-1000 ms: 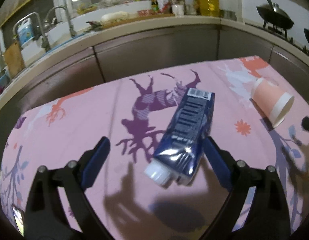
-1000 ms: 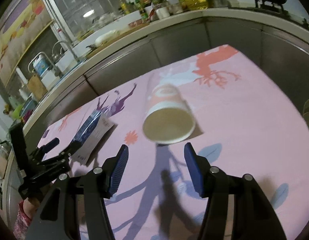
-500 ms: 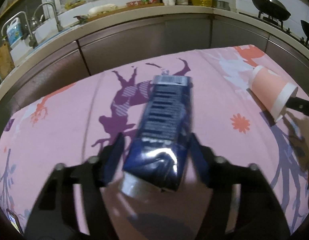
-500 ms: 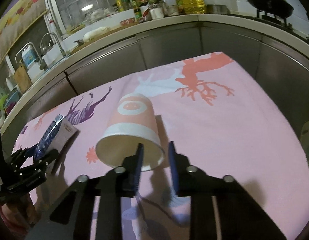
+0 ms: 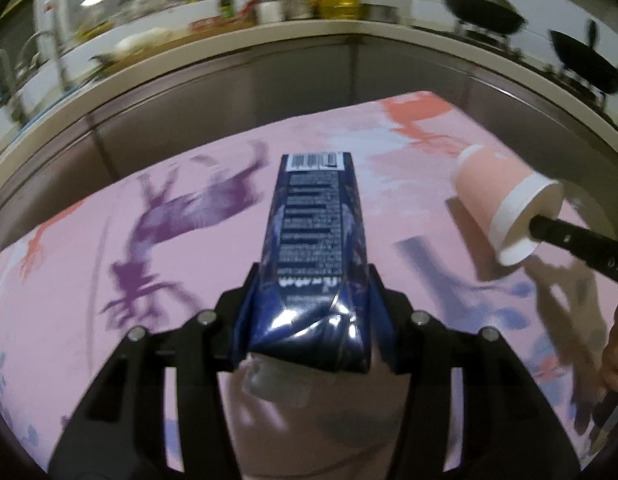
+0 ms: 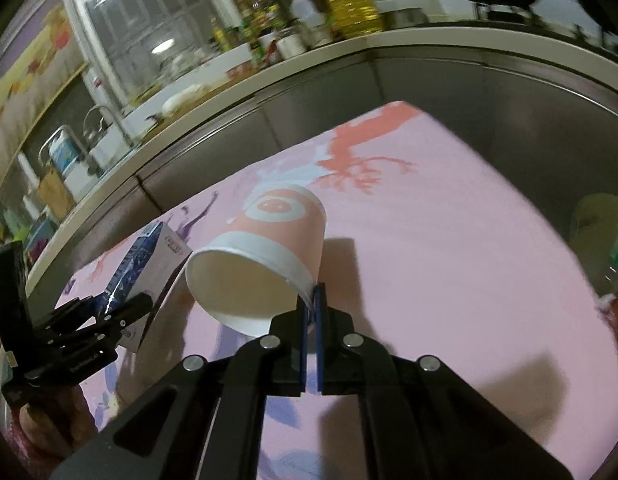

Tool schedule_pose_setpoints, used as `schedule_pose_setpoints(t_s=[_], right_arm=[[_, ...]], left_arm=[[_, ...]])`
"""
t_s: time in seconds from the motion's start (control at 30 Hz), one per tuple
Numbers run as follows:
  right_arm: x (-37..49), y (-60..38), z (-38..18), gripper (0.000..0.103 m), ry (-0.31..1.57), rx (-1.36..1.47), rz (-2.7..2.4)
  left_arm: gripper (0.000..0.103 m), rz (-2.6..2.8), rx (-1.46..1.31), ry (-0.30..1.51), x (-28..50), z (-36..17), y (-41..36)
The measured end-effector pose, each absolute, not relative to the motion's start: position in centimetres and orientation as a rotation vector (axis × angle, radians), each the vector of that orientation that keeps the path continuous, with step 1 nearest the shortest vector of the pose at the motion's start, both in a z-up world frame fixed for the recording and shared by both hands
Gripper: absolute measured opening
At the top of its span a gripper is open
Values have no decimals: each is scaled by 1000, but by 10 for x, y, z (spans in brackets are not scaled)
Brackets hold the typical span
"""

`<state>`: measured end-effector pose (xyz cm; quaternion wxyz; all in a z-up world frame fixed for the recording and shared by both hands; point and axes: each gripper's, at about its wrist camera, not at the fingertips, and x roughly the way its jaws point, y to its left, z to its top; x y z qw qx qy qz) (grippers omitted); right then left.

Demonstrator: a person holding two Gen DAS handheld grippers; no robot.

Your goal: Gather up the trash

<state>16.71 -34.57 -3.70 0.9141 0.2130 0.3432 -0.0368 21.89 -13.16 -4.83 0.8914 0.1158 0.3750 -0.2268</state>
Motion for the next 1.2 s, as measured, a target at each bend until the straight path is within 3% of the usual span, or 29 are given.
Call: schedule_pose_setpoints(t_s=[0.73,1.2], right_arm=[[-13,-553,-65,1,550,746,-475],[-30,-597,-88,1,560,755,-585]], left_arm=[[48,-1017,479,783,133,-49,-442],[48,-1050,577,812,126,-72,-525]])
